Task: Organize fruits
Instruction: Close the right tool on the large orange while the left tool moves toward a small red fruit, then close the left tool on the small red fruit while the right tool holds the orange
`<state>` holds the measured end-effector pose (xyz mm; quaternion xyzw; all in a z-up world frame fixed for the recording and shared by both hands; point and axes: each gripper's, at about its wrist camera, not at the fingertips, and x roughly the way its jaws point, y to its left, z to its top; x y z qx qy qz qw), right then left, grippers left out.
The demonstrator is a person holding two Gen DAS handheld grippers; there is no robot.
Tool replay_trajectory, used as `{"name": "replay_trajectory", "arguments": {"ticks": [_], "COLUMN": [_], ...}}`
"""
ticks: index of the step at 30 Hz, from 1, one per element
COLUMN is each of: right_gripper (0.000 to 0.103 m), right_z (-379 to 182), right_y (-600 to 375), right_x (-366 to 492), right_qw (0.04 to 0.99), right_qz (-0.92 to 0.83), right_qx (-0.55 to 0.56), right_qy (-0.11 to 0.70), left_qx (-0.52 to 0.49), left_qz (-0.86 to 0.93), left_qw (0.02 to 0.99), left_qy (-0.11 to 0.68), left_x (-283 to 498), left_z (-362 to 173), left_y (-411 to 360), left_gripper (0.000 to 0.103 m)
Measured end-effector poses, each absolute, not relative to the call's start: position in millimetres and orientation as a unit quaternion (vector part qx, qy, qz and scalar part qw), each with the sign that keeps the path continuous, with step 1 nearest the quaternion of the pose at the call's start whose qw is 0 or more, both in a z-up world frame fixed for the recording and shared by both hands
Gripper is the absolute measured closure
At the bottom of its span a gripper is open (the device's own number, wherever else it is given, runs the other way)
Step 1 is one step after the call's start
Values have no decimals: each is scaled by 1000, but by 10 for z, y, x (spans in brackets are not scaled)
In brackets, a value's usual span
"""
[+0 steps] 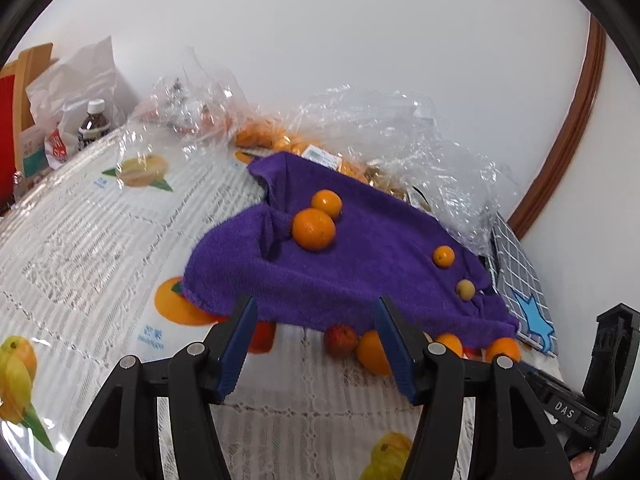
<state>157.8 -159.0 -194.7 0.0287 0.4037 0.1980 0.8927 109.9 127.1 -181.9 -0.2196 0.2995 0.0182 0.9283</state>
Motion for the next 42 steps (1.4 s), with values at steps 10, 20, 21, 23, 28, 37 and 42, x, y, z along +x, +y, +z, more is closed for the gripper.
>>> {"name": "replay_trajectory", "arguments": {"ticks": [10, 20, 21, 23, 28, 37, 42], "right_gripper": [61, 61, 61, 61, 61, 60, 60], "right_z": [-1933, -1936, -1935, -1937, -1943, -1999, -2030], "right_y": [-1796, -1831, -1822, -1817, -1815, -1756, -1695], "right_x": [1396, 1379, 1378, 1379, 1389, 1443, 1456], "right_qw": [902, 901, 901, 901, 899, 891, 885], "right_qz": [160, 161, 161, 161, 163, 159, 164], "right_qx": [16, 25, 23, 20, 19, -1, -16], "right_qy": [401, 401, 402, 403, 405, 425, 435], "left_qx": [-179, -204, -202, -195, -167, -145, -162], "left_qz": [-31, -19, -14, -7, 4, 14, 17], "left_qw": [923, 906, 906, 905, 903, 903, 901], "left_qy": [340, 370, 371, 379, 396, 405, 402], "left_x": [1150, 1289, 1295, 1321, 1434, 1538, 1524], "left_z": [-1890, -2008, -2008, -2018, -2026, -2020, -2037], "left_y": [999, 1064, 1061, 1041, 950, 872, 932], "left_gripper": [47, 75, 75, 75, 74, 72, 81]}}
